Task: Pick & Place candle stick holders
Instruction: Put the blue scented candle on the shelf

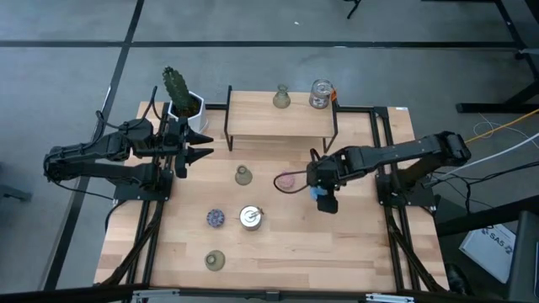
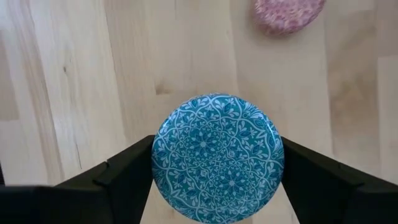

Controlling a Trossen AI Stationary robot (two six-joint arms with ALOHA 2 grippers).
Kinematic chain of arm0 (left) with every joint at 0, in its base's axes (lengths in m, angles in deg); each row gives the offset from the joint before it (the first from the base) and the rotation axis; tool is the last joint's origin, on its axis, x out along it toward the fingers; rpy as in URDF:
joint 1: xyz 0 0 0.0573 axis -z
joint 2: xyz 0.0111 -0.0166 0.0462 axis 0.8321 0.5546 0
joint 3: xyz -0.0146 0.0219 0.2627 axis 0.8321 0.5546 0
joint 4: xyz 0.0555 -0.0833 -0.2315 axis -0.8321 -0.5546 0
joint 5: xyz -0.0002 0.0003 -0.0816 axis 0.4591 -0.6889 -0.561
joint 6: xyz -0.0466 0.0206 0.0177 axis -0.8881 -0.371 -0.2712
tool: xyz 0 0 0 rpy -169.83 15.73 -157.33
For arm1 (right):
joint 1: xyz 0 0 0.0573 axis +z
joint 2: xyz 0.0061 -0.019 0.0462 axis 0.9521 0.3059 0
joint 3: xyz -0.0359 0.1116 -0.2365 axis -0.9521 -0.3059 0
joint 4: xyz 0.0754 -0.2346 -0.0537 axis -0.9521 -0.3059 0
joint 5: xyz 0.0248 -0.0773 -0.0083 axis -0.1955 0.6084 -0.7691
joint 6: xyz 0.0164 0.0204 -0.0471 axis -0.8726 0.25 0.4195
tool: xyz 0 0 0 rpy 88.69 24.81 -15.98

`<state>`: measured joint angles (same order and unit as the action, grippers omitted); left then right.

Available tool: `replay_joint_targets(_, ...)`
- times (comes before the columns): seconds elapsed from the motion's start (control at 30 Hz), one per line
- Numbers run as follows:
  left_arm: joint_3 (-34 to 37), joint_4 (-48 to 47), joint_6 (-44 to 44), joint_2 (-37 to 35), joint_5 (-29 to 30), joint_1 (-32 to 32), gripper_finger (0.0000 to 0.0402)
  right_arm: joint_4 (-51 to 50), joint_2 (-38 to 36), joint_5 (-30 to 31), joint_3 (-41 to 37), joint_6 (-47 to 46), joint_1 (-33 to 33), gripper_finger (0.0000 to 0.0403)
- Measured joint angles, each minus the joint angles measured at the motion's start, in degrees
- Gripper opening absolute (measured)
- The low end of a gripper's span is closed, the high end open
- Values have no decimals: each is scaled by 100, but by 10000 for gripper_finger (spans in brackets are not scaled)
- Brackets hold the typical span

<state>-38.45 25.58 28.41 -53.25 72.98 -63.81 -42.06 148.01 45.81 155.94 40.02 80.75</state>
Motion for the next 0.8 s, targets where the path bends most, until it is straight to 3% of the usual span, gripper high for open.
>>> replay_joint_targets(0.8,0,-1,0,0,108,0,180,-953,5,-56,1250,387,-1116,311)
